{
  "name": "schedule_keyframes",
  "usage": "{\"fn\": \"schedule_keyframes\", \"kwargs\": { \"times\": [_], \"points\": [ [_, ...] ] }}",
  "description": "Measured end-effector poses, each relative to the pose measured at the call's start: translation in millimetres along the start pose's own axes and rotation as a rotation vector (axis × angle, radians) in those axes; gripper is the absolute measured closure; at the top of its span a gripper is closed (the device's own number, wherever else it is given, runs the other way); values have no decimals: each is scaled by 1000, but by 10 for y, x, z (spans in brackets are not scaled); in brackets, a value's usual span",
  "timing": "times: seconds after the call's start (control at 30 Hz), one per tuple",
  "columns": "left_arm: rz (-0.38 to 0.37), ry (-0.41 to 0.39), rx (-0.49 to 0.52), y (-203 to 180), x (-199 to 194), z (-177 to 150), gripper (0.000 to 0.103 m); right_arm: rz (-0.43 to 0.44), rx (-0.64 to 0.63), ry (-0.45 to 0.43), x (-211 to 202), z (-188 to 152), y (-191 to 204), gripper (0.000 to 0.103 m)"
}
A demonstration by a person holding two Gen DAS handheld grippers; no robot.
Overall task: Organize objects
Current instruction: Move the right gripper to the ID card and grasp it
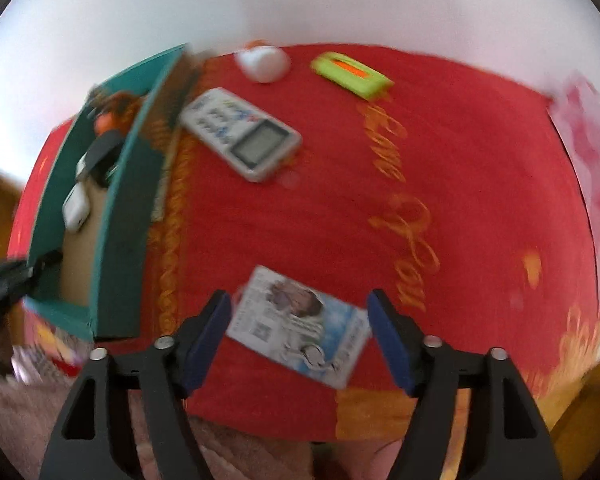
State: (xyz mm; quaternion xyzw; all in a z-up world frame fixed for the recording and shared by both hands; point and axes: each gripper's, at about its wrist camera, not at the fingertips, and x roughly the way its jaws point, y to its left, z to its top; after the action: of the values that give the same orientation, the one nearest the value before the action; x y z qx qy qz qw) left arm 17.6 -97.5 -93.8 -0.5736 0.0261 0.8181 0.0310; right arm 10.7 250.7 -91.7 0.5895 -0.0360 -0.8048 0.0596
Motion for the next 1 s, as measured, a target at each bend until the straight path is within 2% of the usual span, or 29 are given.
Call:
{"fn": "schedule_keyframes", "kwargs": {
  "times": [0.07, 0.17, 0.33, 0.43, 0.5, 0.67, 0.83, 1.0],
  "points": [
    [-7, -1, -8, 18, 7, 2, 91, 14, 133, 28, 35, -64, -107, 23],
    [-6, -3, -8, 17, 5, 0, 91, 53, 256, 54, 87, -152, -136, 20],
    [-12, -3, -2, 28, -2, -11, 91, -40, 210, 84, 191, -163, 42, 8],
    [-15, -2, 4, 26, -2, -4, 91, -53, 229, 101, 259, -155, 68, 6],
    [-18, -4, 8, 27, 0, -9, 91, -54, 240, 116, 306, -143, 100, 0],
    [-28, -4, 7, 39, -3, -8, 91, -177, 130, 181, 415, -126, 340, 0],
    [-34, -7, 8, 41, -10, -11, 91, -178, 140, 171, 361, -156, 359, 1],
    [-34, -7, 5, 31, -8, -5, 91, -185, 155, 160, 276, -196, 375, 10]
  ]
}}
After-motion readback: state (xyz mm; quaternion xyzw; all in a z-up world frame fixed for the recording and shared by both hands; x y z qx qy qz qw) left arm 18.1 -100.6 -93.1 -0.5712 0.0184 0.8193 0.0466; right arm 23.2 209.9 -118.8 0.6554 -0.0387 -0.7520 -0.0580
